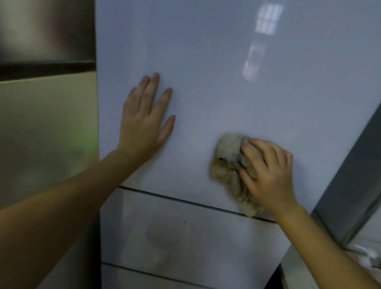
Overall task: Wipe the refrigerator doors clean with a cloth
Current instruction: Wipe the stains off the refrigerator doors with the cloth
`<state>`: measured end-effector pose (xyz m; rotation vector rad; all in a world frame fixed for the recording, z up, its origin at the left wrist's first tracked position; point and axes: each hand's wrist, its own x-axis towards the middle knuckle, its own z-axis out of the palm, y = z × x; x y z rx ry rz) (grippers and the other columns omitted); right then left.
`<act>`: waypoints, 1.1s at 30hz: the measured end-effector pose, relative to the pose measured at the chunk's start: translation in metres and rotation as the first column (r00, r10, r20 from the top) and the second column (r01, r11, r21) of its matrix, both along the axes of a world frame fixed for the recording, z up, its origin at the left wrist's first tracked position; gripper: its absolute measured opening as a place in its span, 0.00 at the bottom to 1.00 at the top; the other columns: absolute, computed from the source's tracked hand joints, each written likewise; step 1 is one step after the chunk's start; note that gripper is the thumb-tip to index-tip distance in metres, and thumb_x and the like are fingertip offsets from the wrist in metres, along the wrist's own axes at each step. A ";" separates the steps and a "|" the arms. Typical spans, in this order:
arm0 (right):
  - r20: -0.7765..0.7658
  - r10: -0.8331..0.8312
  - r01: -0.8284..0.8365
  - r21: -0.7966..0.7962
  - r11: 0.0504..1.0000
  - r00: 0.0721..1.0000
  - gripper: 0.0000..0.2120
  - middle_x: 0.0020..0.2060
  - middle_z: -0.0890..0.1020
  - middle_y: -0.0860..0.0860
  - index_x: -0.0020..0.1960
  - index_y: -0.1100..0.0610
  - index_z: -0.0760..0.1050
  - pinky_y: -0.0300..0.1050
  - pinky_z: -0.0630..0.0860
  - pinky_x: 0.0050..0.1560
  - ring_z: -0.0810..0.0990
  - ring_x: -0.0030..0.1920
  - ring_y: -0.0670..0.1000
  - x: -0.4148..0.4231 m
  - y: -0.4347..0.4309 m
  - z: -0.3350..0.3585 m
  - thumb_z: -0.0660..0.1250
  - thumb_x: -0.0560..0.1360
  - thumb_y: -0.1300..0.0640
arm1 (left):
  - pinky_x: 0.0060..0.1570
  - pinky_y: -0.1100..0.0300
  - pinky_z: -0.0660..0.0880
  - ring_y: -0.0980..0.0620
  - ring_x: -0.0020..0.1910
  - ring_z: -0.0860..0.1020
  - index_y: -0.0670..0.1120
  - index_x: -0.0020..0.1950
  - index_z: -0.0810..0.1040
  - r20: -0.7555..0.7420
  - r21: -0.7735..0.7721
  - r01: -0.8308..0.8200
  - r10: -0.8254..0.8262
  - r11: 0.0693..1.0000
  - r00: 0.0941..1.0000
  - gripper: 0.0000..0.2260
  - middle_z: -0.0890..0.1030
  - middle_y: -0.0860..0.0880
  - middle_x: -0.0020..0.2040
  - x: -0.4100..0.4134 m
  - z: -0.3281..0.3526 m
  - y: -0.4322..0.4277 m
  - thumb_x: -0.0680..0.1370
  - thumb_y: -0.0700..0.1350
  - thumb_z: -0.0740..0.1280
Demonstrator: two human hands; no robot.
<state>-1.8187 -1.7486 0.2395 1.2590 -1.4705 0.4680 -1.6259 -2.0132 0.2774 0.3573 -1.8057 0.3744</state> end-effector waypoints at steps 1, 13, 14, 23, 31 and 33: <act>-0.020 0.017 -0.016 0.029 0.999 1.000 0.19 0.65 0.80 0.57 0.69 0.55 0.75 0.54 0.69 0.57 0.76 0.62 0.60 -0.002 0.003 -0.007 0.68 0.80 0.51 | 0.75 0.41 0.63 0.37 0.79 0.62 0.44 0.76 0.68 0.002 0.008 -0.008 0.008 1.000 1.000 0.24 0.63 0.37 0.79 -0.002 -0.001 0.001 0.83 0.54 0.61; -0.034 0.049 -0.043 0.162 0.986 0.998 0.19 0.64 0.81 0.56 0.69 0.54 0.76 0.53 0.70 0.56 0.78 0.61 0.59 -0.036 0.064 -0.028 0.67 0.79 0.54 | 0.78 0.40 0.57 0.36 0.81 0.54 0.43 0.79 0.61 0.072 0.149 -0.015 0.004 0.989 0.997 0.28 0.56 0.37 0.81 -0.003 0.002 0.016 0.82 0.53 0.61; -0.012 0.027 -0.025 0.109 0.994 1.000 0.20 0.64 0.80 0.57 0.69 0.55 0.75 0.54 0.70 0.56 0.77 0.61 0.60 -0.039 0.068 -0.014 0.68 0.79 0.53 | 0.78 0.40 0.57 0.36 0.81 0.54 0.43 0.79 0.61 0.071 0.154 -0.007 -0.004 0.988 0.997 0.28 0.56 0.36 0.81 -0.003 0.003 0.017 0.82 0.53 0.61; 0.065 0.037 -0.049 0.190 0.981 0.997 0.20 0.63 0.79 0.58 0.69 0.58 0.77 0.57 0.75 0.59 0.77 0.60 0.61 -0.053 0.085 -0.028 0.70 0.79 0.53 | 0.76 0.41 0.61 0.38 0.81 0.56 0.43 0.78 0.64 0.125 0.143 0.033 -0.051 0.989 0.991 0.26 0.58 0.38 0.81 -0.013 -0.003 0.046 0.82 0.52 0.61; 0.224 -0.004 -0.069 0.318 0.946 0.975 0.19 0.60 0.80 0.56 0.67 0.59 0.78 0.55 0.78 0.60 0.78 0.57 0.58 -0.045 0.105 -0.073 0.67 0.77 0.56 | 0.75 0.44 0.61 0.39 0.81 0.55 0.45 0.79 0.62 0.248 0.199 -0.027 -0.024 0.980 0.968 0.27 0.56 0.39 0.81 -0.003 0.002 0.049 0.83 0.54 0.60; 0.309 -0.019 -0.085 0.319 0.944 0.951 0.19 0.59 0.80 0.55 0.66 0.59 0.79 0.53 0.76 0.60 0.77 0.57 0.57 -0.039 0.104 -0.072 0.66 0.76 0.54 | 0.76 0.44 0.61 0.40 0.81 0.54 0.44 0.79 0.61 0.267 0.229 -0.033 -0.030 0.973 0.963 0.27 0.55 0.39 0.82 -0.002 0.003 0.053 0.83 0.54 0.60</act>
